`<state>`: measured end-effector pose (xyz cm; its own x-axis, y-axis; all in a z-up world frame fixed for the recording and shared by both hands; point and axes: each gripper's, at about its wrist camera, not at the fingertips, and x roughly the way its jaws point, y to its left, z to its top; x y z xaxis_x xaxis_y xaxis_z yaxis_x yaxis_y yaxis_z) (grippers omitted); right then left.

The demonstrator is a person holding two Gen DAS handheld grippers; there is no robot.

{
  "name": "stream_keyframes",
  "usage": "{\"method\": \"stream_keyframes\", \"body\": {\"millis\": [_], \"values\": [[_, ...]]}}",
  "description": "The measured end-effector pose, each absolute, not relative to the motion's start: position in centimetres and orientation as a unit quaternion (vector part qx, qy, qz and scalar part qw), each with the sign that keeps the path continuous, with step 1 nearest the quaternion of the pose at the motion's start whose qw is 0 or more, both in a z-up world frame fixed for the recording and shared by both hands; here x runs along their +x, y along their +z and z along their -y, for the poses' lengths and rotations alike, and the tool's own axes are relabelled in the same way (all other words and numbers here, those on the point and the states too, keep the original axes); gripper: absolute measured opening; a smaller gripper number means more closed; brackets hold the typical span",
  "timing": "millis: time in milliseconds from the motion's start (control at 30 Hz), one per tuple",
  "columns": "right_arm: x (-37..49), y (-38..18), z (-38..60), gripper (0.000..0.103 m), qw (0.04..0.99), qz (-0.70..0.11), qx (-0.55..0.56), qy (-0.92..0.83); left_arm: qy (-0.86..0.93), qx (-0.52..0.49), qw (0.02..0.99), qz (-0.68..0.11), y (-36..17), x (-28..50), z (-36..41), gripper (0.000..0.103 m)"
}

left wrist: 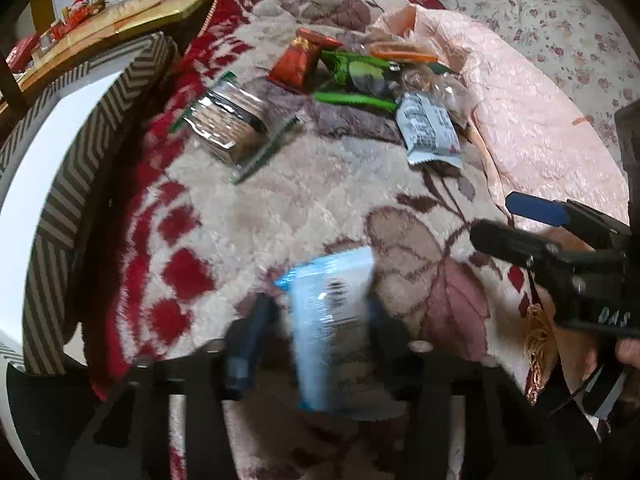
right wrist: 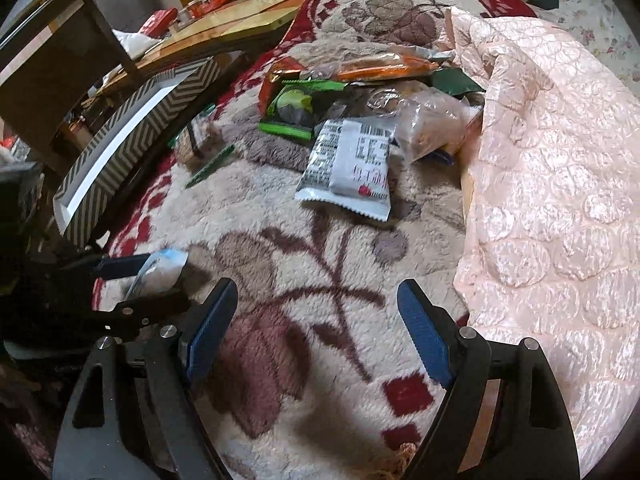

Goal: Organize snacks
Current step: 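Grasp the light-blue packet with the left tool while the right tool grasps the green-wrapped cookie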

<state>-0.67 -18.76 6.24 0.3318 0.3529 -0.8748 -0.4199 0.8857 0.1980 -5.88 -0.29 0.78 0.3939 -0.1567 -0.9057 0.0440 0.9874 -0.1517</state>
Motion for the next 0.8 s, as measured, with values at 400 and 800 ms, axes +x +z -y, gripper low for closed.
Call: {"method": "stream_keyframes", "body": {"millis": [400,800], "values": [[2.1,8.0,12.0,0.083,0.819,-0.495,-0.039,0.287,-0.012,-0.069,0.859,-0.506,3.6,-7.2,-3.4,0.034],[4.6,6.9,4.0,0.083,0.8,-0.486,-0.123,0.331,0.039,-0.073,0.874,-0.479,6.2,-7.6,-6.4,0.034]]}}
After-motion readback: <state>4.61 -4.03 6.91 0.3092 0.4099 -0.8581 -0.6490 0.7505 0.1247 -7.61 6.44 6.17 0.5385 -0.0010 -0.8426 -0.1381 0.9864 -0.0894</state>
